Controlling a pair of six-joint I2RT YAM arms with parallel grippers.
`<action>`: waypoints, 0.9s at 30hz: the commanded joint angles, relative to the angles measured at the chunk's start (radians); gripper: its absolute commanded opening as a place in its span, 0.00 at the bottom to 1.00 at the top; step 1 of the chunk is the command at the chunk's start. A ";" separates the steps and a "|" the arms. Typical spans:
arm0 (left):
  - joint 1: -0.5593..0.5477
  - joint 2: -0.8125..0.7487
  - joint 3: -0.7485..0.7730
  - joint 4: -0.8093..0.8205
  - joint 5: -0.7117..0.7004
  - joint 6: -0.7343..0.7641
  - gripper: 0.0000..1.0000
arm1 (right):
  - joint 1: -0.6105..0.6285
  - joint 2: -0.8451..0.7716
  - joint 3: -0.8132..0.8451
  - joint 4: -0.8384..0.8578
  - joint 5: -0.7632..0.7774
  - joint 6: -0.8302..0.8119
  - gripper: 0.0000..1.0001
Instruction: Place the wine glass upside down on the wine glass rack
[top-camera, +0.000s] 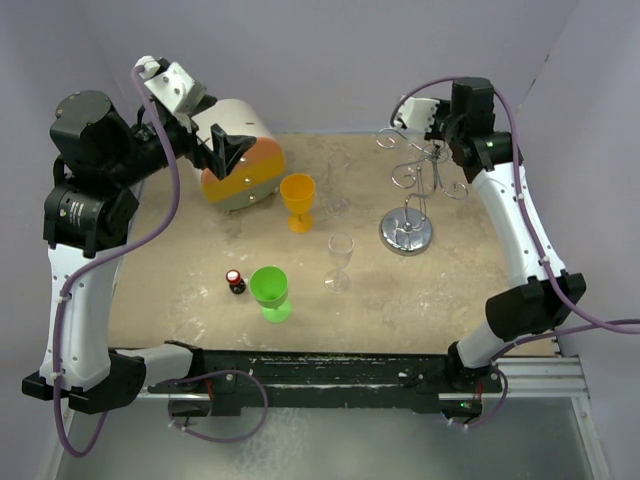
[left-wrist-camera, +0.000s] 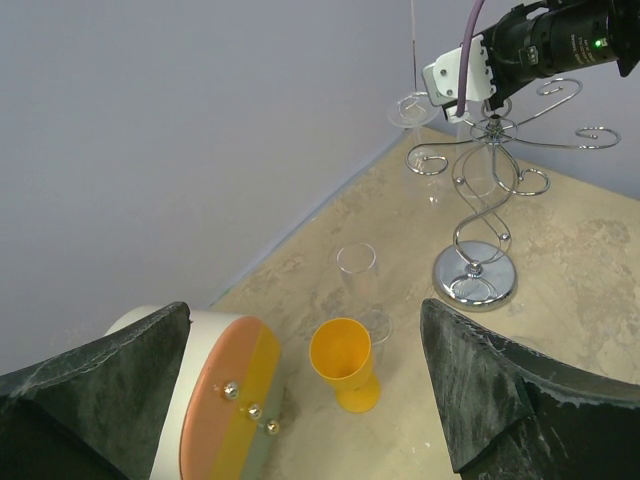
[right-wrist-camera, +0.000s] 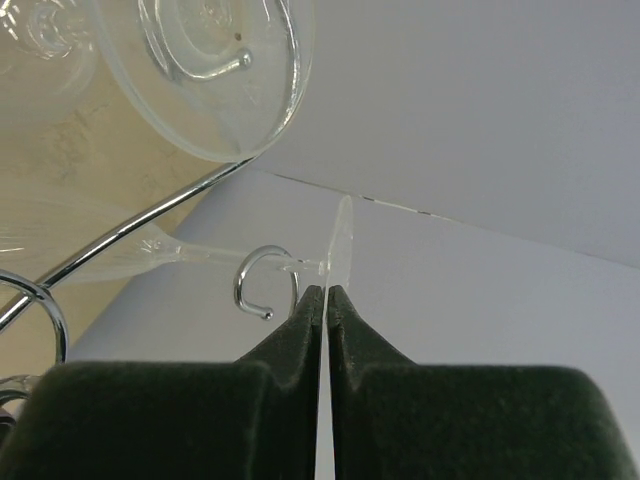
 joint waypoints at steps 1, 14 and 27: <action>0.006 -0.007 0.002 0.020 0.016 0.012 1.00 | 0.010 -0.003 -0.008 -0.004 -0.028 0.037 0.04; 0.006 -0.014 -0.002 0.022 0.011 0.008 1.00 | 0.010 -0.004 -0.039 0.006 -0.028 0.096 0.09; 0.005 -0.030 -0.014 0.017 0.005 0.016 1.00 | 0.011 -0.006 -0.012 -0.006 -0.055 0.143 0.20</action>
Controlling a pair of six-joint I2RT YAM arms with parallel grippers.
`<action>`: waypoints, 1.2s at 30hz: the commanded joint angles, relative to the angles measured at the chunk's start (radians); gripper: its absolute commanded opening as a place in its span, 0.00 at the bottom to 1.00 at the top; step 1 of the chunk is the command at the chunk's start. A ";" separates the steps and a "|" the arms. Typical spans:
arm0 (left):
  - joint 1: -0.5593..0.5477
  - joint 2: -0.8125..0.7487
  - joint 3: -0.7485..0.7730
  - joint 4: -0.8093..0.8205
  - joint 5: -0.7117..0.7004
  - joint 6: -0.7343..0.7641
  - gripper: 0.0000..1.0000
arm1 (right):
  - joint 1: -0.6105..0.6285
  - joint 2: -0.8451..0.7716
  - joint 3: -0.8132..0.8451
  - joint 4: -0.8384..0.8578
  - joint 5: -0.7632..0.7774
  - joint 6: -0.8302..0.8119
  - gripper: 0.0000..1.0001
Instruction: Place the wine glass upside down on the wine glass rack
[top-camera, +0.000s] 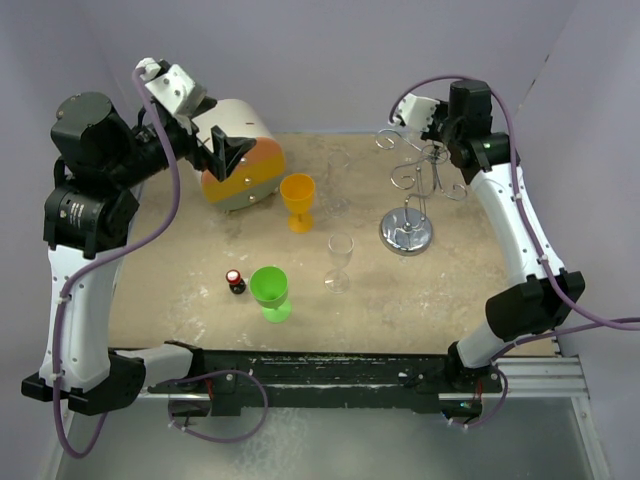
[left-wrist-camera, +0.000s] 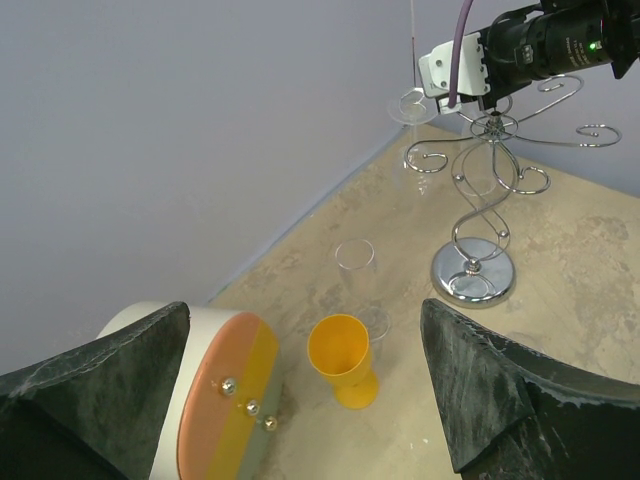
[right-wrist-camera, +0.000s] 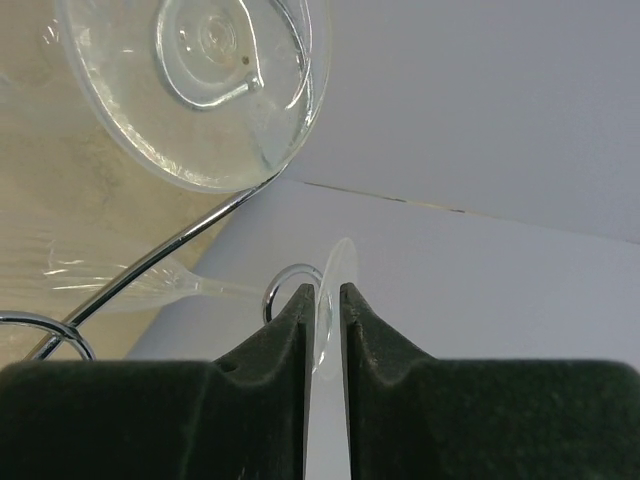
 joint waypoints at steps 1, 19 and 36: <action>0.006 -0.024 -0.003 0.020 0.004 0.016 1.00 | 0.006 -0.008 0.023 -0.029 -0.052 0.033 0.20; 0.006 -0.036 -0.008 0.018 0.004 0.021 0.99 | 0.006 -0.030 0.043 0.024 -0.108 0.069 0.22; 0.006 -0.035 -0.013 0.018 0.001 0.025 0.99 | 0.006 -0.040 0.057 0.049 -0.238 0.204 0.28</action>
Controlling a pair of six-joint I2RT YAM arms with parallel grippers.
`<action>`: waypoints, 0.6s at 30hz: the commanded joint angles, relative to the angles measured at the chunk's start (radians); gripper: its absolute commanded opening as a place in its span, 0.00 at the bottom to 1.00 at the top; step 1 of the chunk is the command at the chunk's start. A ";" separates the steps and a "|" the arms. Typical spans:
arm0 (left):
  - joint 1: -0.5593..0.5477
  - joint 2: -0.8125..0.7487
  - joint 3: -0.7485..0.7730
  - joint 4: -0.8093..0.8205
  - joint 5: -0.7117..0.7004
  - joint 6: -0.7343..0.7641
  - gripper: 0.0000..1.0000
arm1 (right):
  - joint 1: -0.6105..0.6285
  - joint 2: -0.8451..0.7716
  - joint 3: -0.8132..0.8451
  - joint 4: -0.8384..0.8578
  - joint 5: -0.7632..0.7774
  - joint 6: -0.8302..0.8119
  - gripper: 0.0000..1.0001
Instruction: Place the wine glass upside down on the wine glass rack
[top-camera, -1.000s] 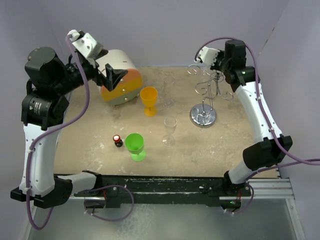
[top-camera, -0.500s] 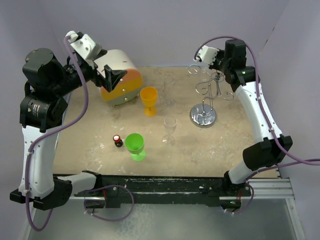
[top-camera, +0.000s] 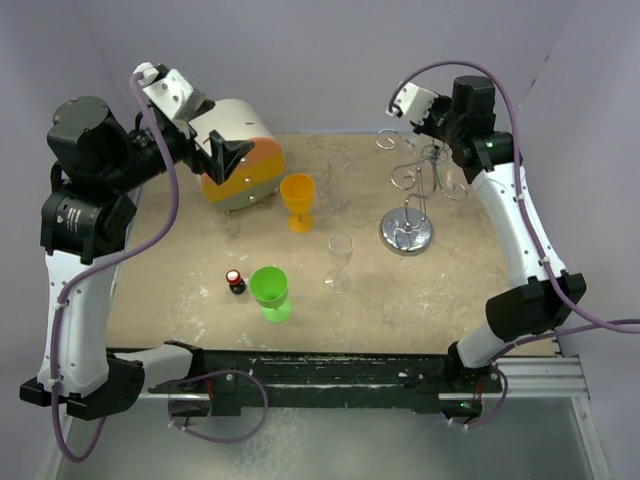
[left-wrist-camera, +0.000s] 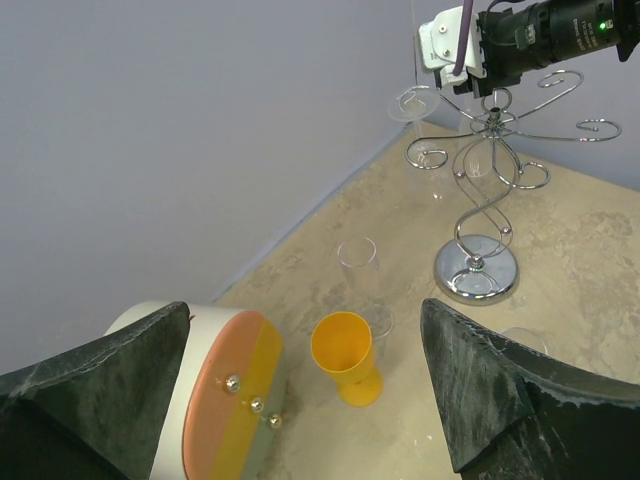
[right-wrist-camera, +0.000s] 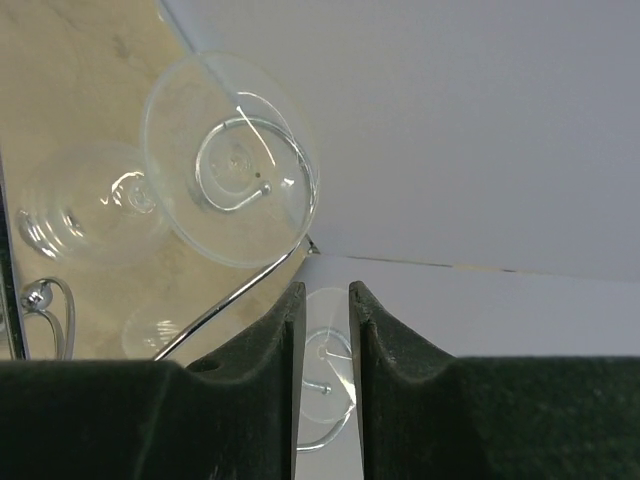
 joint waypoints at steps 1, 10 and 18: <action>0.006 -0.013 -0.004 0.022 0.000 0.010 0.99 | 0.006 -0.039 0.033 0.037 -0.057 0.056 0.28; 0.005 -0.011 -0.009 0.026 -0.002 0.010 0.99 | 0.006 -0.068 0.035 0.068 -0.038 0.063 0.29; 0.006 -0.005 -0.010 0.030 -0.001 0.006 0.99 | 0.006 -0.099 0.007 0.205 0.082 -0.014 0.29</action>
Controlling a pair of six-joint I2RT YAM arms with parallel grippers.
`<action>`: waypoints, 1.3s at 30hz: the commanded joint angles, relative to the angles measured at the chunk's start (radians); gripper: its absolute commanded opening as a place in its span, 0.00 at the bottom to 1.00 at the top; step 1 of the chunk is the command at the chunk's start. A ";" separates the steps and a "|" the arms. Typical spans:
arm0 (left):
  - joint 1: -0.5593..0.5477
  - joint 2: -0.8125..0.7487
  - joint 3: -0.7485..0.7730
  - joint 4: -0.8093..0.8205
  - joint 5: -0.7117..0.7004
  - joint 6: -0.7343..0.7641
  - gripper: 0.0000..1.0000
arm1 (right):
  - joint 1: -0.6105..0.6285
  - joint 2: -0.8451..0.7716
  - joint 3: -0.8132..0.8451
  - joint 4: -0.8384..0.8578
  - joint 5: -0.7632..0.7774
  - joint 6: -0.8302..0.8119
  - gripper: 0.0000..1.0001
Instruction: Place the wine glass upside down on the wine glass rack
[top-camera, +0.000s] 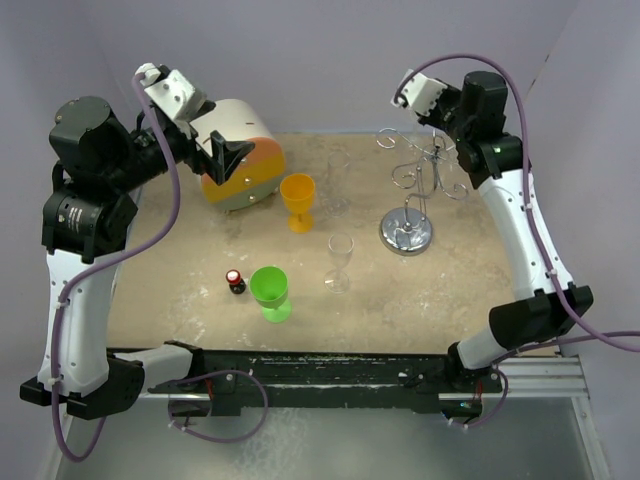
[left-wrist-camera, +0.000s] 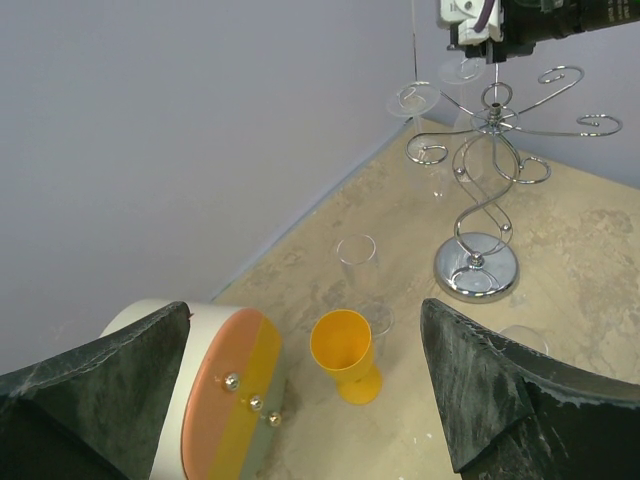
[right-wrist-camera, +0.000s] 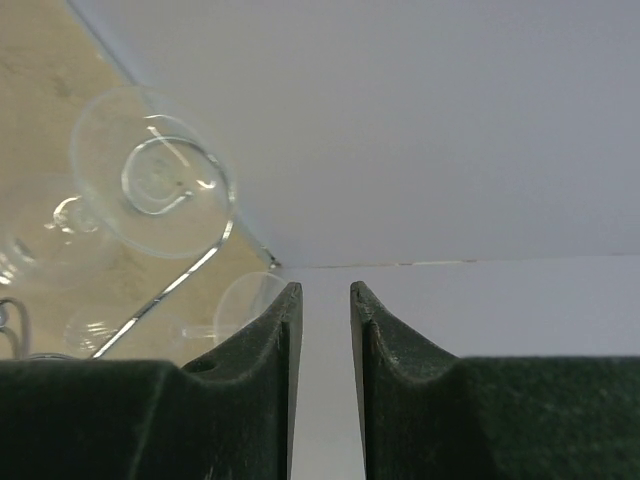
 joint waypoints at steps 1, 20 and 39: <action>0.006 -0.004 -0.002 0.030 -0.001 0.005 0.99 | 0.006 -0.058 0.003 0.149 0.102 -0.047 0.29; -0.003 0.035 -0.175 -0.044 -0.023 0.200 0.94 | 0.007 -0.239 0.017 0.048 -0.086 0.378 0.54; -0.180 0.083 -0.536 -0.474 0.025 0.661 0.74 | -0.001 -0.373 -0.030 -0.272 -0.396 0.336 0.79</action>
